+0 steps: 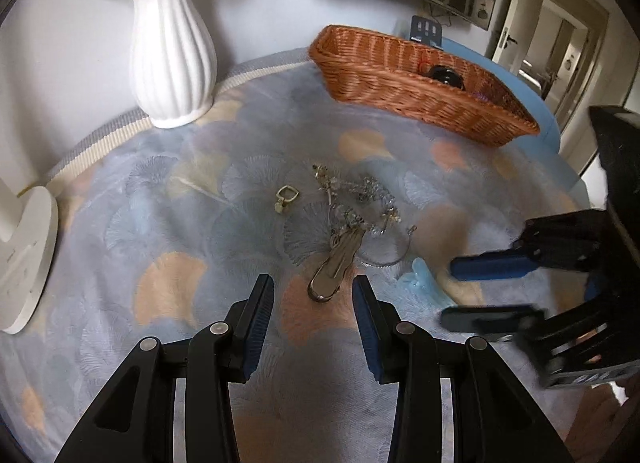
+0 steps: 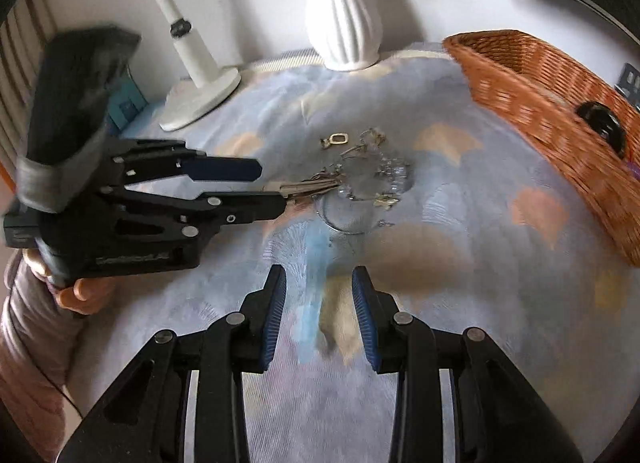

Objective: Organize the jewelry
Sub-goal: 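Move the left tool to the silver hair clip while the right tool approaches the clear-blue plastic piece, then grasp the silver hair clip with the left tool while the right tool grasps the clear-blue piece, then carry the hair clip and clear-blue piece into the basket and release them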

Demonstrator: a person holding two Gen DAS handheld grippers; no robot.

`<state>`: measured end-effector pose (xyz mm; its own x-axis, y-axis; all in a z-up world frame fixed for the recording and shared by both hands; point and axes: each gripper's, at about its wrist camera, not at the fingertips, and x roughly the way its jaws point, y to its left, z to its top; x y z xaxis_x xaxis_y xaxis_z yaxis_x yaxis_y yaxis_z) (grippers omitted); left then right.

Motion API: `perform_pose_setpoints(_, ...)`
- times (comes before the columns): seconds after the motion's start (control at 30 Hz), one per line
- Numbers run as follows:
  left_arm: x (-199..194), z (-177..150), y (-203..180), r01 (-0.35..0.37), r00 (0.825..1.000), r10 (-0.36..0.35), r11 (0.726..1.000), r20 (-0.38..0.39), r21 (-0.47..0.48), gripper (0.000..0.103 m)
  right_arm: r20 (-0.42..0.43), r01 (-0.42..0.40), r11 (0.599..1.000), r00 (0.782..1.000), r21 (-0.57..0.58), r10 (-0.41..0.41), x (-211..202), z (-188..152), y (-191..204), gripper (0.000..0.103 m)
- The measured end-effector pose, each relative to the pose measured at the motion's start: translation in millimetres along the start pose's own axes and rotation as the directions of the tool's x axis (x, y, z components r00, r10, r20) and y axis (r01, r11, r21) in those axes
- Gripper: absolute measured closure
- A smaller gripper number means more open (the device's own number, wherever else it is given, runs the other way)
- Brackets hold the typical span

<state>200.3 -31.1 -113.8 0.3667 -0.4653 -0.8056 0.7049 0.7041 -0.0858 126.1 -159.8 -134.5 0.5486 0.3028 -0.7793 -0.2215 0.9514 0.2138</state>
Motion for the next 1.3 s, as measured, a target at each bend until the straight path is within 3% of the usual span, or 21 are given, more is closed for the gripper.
perform_pose_setpoints(0.13,1,5,-5,-0.01,1.0,0.01,0.999,-0.001,0.033,0.061,0.013,0.04,0.998,0.999,-0.056,-0.039,8,5,9,0.072)
perform_pose_setpoints(0.2,6,5,-8,-0.014,1.0,0.015,0.999,-0.019,0.047,0.061,0.019,0.063,0.996,0.998,-0.067,-0.061,8,5,9,0.089)
perform_pose_setpoints(0.23,8,4,-8,-0.017,0.999,0.018,0.999,-0.026,0.051,0.061,0.019,0.067,0.995,0.998,-0.068,-0.066,7,4,8,0.09)
perform_pose_setpoints(0.37,11,1,-14,-0.036,0.999,0.038,0.997,-0.025,0.073,0.062,0.015,0.05,0.998,0.999,-0.036,-0.049,2,1,-4,0.09)
perform_pose_setpoints(0.47,10,-1,-19,-0.042,0.999,0.044,0.995,-0.015,0.095,0.077,0.012,0.055,0.998,0.998,-0.018,-0.055,-3,-2,-11,0.09)
perform_pose_setpoints(0.53,9,-3,-23,-0.043,0.999,0.044,0.992,-0.012,0.117,0.081,0.015,0.057,0.998,0.998,-0.012,-0.057,-7,-5,-15,0.09)
perform_pose_setpoints(0.7,5,-6,-30,-0.031,0.999,0.032,0.991,-0.008,0.133,0.081,0.027,0.037,0.999,0.999,0.0,-0.037,-14,-12,-23,0.09)
perform_pose_setpoints(0.93,-33,-19,-40,0.025,0.999,-0.029,0.988,0.023,0.151,0.081,0.09,-0.082,0.993,0.993,0.082,0.075,-27,-13,-42,0.09)
perform_pose_setpoints(1.13,-73,-18,-50,0.011,0.996,-0.025,0.988,0.087,0.152,0.081,0.104,-0.062,0.993,0.993,0.1,0.052,-41,-18,-49,0.09)
perform_pose_setpoints(1.3,-80,12,-69,0.005,0.991,-0.029,0.984,0.132,0.178,0.081,0.121,-0.036,0.991,0.992,0.128,0.02,-69,-20,-73,0.09)
